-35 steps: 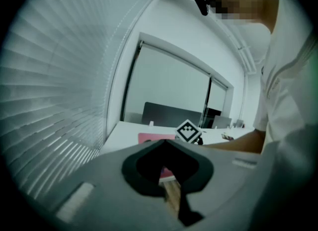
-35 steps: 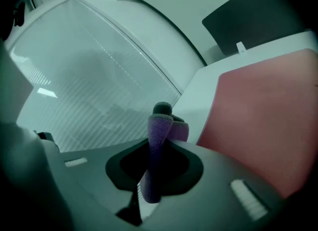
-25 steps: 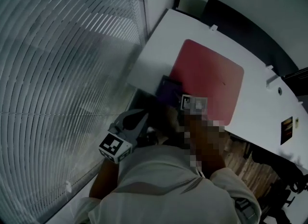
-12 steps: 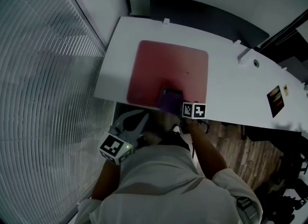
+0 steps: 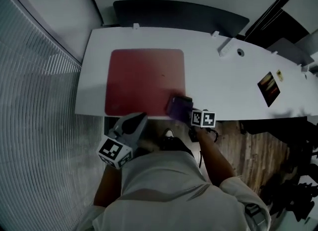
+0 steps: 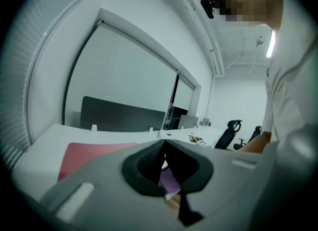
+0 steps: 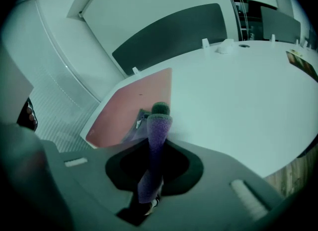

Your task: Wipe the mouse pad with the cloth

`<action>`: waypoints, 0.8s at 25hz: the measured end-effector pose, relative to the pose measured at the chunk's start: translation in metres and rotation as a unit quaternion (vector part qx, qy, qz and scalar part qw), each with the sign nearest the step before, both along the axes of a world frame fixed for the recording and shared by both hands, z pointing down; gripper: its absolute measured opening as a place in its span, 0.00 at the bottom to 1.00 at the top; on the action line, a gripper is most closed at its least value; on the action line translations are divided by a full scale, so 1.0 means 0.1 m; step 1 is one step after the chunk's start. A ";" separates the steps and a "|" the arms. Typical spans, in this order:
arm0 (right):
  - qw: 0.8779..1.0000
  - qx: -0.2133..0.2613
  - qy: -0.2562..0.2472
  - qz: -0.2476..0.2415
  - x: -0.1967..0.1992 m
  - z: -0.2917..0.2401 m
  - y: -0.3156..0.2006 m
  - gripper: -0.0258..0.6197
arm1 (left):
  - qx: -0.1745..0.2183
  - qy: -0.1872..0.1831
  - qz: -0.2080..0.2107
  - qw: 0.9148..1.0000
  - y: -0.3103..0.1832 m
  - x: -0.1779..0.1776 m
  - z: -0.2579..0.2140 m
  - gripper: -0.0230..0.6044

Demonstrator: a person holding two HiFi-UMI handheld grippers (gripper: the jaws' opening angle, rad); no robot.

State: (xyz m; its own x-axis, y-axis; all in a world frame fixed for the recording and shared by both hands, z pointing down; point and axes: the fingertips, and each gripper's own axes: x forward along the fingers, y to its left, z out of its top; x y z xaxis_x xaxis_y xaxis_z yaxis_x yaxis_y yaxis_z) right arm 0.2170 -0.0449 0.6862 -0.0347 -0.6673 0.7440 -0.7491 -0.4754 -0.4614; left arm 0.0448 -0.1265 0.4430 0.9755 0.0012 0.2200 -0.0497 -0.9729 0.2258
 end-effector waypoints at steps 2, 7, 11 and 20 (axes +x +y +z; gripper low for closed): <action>1.000 0.002 0.001 0.011 0.17 -0.05 0.20 0.11 | -0.001 0.005 0.003 1.000 0.07 0.18 -0.03 0.04; 0.997 0.068 0.023 0.020 0.45 -0.56 0.42 0.11 | 0.011 0.023 0.021 0.999 0.22 0.44 -0.15 0.04; 0.984 0.154 0.091 -0.019 0.39 -1.25 0.29 0.11 | 0.019 0.044 0.024 0.999 0.20 0.39 -0.33 0.04; 0.916 0.319 0.228 -0.084 -0.43 -2.83 -0.11 0.11 | 0.065 0.050 -0.003 0.997 -0.20 -0.12 -0.68 0.04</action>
